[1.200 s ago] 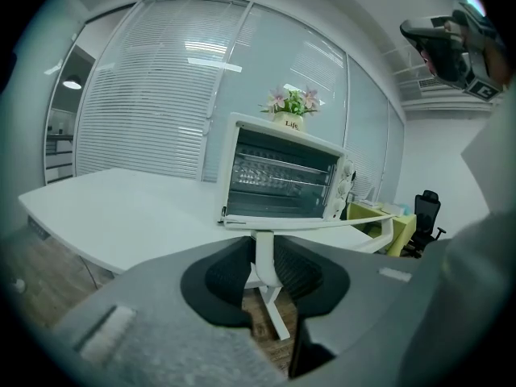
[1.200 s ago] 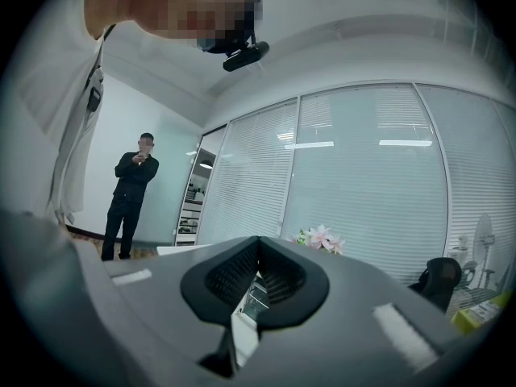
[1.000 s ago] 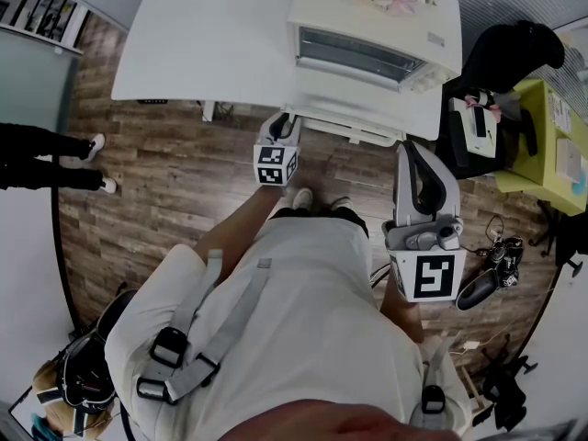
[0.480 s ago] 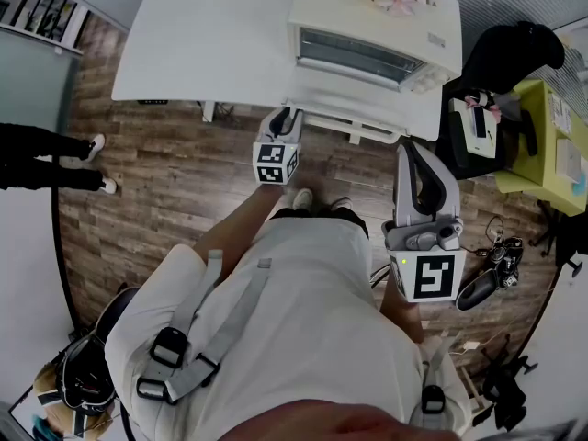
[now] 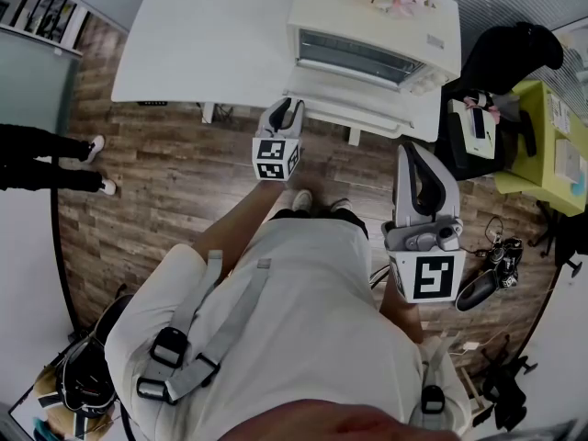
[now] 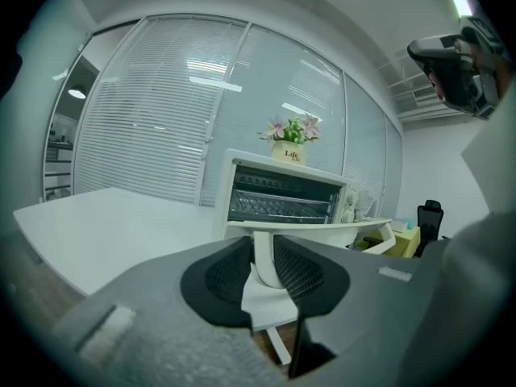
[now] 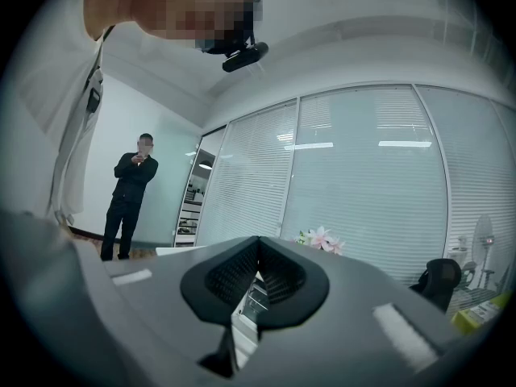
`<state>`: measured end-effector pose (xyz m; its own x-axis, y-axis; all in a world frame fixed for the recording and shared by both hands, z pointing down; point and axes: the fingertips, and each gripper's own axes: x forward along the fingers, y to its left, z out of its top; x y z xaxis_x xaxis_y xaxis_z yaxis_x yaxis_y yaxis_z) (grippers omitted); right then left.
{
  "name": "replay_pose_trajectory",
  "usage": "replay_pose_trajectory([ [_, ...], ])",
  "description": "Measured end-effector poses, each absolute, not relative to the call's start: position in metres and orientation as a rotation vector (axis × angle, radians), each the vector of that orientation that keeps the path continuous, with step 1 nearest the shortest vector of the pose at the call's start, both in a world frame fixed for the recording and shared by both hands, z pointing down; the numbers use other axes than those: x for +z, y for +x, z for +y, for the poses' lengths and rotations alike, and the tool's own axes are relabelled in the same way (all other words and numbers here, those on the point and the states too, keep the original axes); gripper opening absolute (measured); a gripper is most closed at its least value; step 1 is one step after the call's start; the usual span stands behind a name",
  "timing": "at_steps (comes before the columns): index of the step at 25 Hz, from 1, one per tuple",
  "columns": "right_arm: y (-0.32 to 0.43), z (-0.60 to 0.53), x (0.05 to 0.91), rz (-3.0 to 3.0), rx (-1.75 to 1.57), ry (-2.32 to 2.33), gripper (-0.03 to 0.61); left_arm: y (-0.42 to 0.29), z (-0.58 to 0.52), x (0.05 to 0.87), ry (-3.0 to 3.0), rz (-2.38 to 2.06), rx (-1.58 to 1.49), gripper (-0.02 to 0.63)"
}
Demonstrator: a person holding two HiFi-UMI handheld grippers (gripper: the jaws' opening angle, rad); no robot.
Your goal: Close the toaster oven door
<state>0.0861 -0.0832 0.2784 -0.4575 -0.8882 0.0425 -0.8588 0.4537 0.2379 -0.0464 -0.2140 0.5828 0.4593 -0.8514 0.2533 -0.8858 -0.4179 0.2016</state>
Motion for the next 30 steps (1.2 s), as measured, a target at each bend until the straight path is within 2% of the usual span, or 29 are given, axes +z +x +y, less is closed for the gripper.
replay_pose_trajectory([
  [30,0.092,-0.087,0.275,-2.532,-0.28,1.553,0.005,-0.042,-0.243,0.55,2.451,-1.515,0.125,0.097],
])
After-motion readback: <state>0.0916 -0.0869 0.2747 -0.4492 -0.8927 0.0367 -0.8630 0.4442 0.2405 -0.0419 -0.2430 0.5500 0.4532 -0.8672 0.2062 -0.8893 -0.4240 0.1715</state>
